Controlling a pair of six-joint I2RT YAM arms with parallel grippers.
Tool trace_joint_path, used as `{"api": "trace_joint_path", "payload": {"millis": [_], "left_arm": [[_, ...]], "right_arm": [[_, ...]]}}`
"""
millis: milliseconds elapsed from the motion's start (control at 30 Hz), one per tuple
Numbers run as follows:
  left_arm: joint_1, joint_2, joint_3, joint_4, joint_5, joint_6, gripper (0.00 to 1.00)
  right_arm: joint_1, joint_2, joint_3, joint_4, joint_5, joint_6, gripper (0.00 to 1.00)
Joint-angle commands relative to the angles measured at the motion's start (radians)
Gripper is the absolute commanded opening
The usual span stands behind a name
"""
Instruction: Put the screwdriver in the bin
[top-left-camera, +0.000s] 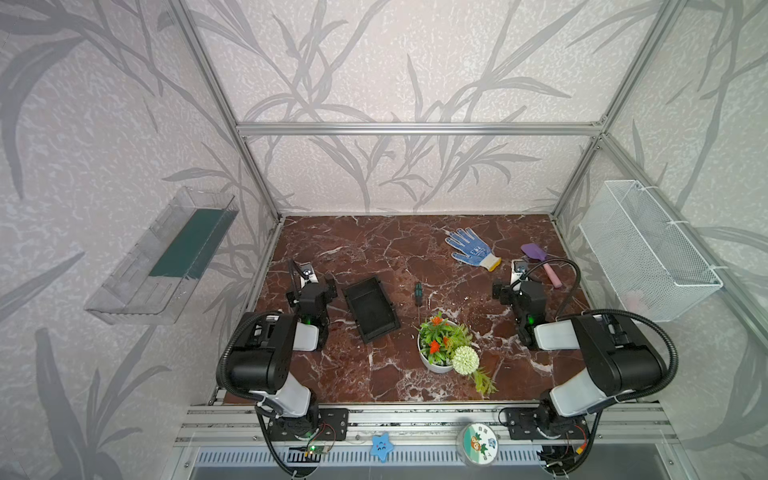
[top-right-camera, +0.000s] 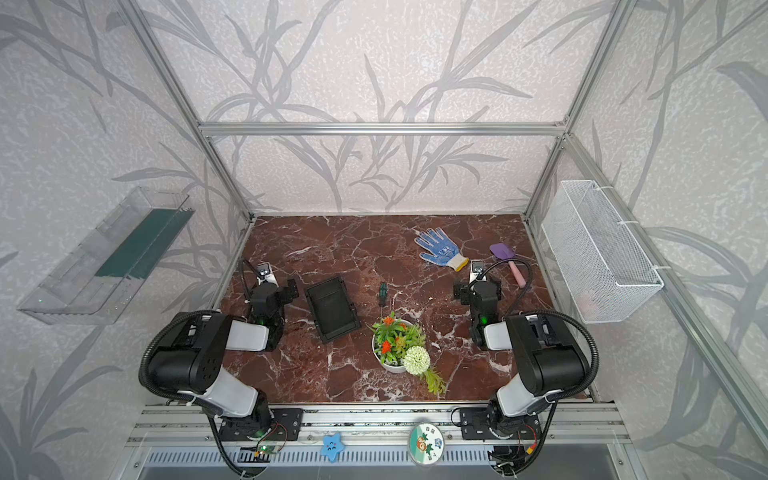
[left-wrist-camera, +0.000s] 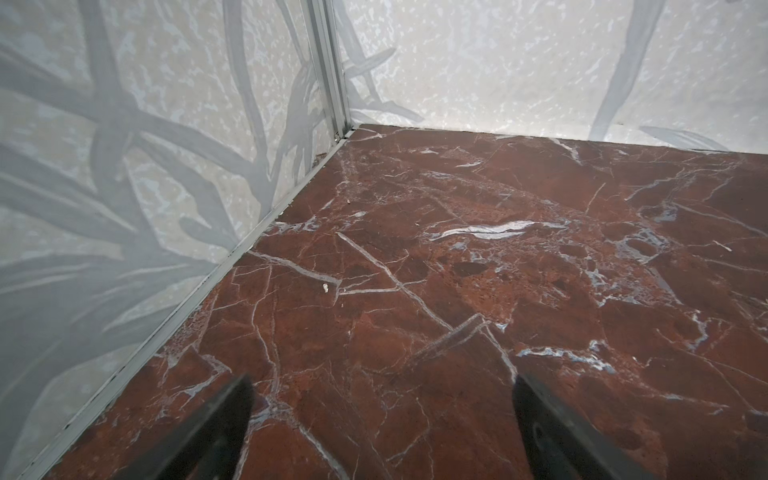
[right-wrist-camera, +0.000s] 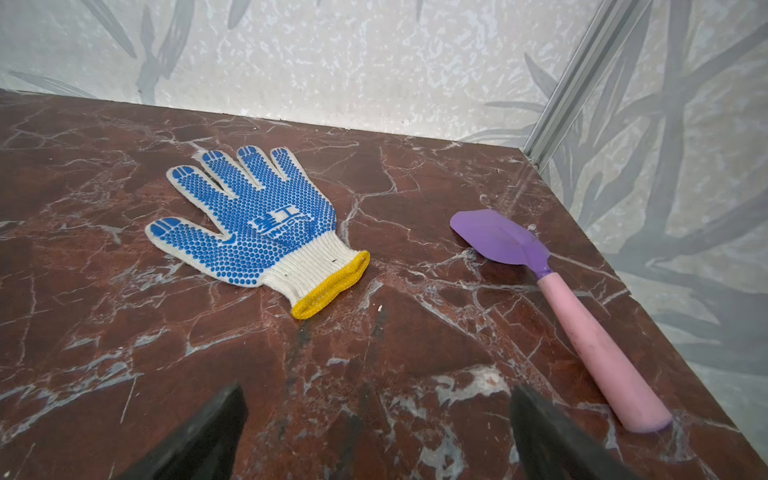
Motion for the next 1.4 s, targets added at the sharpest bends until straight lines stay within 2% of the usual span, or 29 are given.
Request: {"api": "trace_joint_path", "payload": {"millis": [0,1067,1133,1167,1200,1267,1367], "left_arm": [[0.003,-0.011,0.017,-0.006,-0.012,-0.007,0.99],[0.004,-0.011,0.018,-0.007,-0.013,-0.009,0.99],[-0.001,-0.018,0.013,0.009,-0.044,0.002,0.99],[-0.014,-0.046,0.009,-0.022,-0.054,-0.003,0.99],[-0.015,-0.066,0.002,-0.036,-0.012,0.018,0.99],[-0.016,-0.080,-0.028,-0.003,0.002,0.018,0.98],[-0.016,-0.033,-0.052,0.124,0.001,0.048,0.99]], "right_arm": [[0.000,0.008,-0.004,0.032,-0.011,-0.007,0.99],[0.000,0.006,-0.004,0.032,-0.014,-0.008,0.99],[0.009,-0.027,-0.004,0.020,0.029,-0.008,0.99],[0.020,-0.082,0.000,-0.036,0.049,-0.020,0.99],[0.032,-0.150,0.016,-0.121,0.075,-0.025,0.99],[0.050,-0.312,0.099,-0.412,0.060,-0.061,0.99],[0.054,-0.458,0.264,-0.792,0.053,0.079,0.99]]}}
